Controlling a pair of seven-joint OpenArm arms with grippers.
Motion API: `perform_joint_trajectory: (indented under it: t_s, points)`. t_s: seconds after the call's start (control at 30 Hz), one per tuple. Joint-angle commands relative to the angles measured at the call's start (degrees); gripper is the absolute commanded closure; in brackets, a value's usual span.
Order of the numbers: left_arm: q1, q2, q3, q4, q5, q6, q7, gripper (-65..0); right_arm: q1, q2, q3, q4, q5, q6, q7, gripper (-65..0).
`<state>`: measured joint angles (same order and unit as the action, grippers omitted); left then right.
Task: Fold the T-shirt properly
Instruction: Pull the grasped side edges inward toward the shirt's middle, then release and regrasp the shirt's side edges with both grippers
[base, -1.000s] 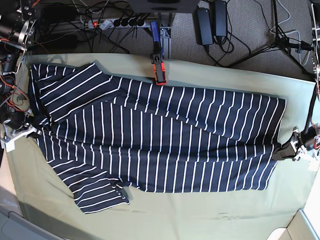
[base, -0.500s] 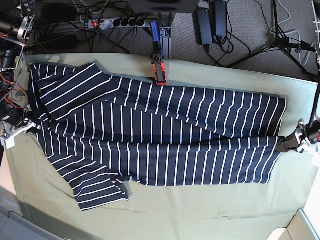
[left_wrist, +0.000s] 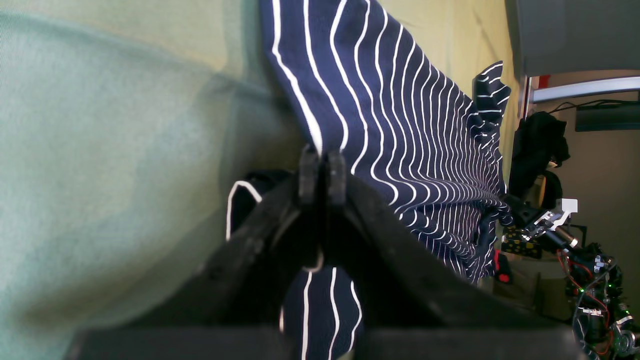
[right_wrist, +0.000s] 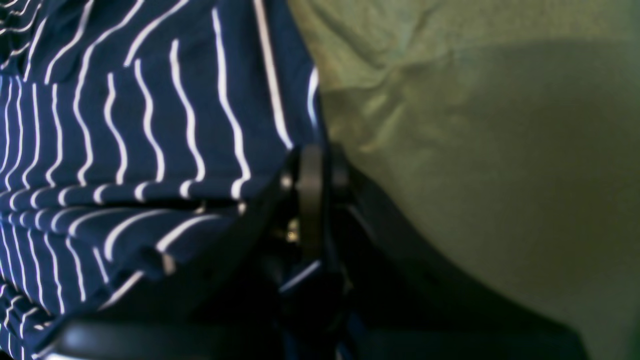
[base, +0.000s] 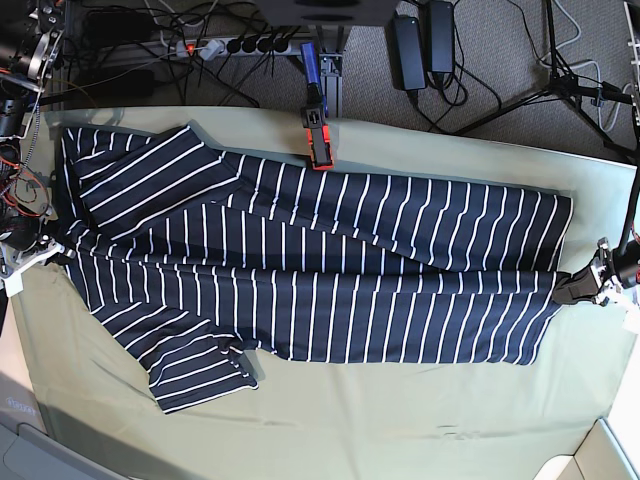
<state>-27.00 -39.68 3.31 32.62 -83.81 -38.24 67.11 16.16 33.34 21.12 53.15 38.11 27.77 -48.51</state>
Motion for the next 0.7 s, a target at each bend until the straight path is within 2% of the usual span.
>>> perform_joint_trajectory:
  t_s: [0.0,0.03,0.07,0.13,0.2,0.23,0.37,0.53,0.67]
  points:
    - [-1.36,-1.6,-0.33,0.81,-1.19,-1.76,-0.63,-6.3,1.09,1.9,0.28,1.07,0.26,2.64,0.68,0.0]
    - [-1.36,-1.6,-0.33,0.81,-1.19,-1.76,-0.59,-12.8,1.09,1.9,0.28,1.07,0.26,2.62,0.7,0.0]
    - [-1.36,-1.6,-0.33,0.81,-1.19,-1.76,-0.5,-19.2,1.11,1.9,0.28,1.07,0.26,2.62,0.68,-3.7]
    - [-1.38,-1.6,-0.33,0.81,-1.19,-1.76,0.39,-28.6,1.11,1.9,0.28,1.07,0.28,2.58,0.7,-23.2]
    - [-1.38,-1.6,-0.33,0.81,-1.19,-1.76,0.92,-30.5,1.29,1.92,0.28,1.07,0.28,2.47,1.22,-38.5]
    - [-1.38,-1.6,-0.33,0.81,-1.19,-1.76,0.92,-30.5,1.38,1.97,0.31,1.09,0.31,2.47,1.95,-41.9]
    - [-1.38,-1.6,-0.33,0.81,-1.19,-1.76,1.33,-30.5,2.75,2.03,1.27,1.18,0.31,2.47,5.07,-42.6]
    - [-1.38,-1.57,-0.33,0.85,-1.19,-1.76,1.36,-30.5,8.2,1.66,1.75,1.16,-0.02,2.47,5.73,-42.6]
    - [-1.18,-1.57,-0.33,3.02,-1.19,-1.76,2.6,-30.5,12.61,0.04,1.66,0.74,-4.66,2.45,7.17,-42.6]
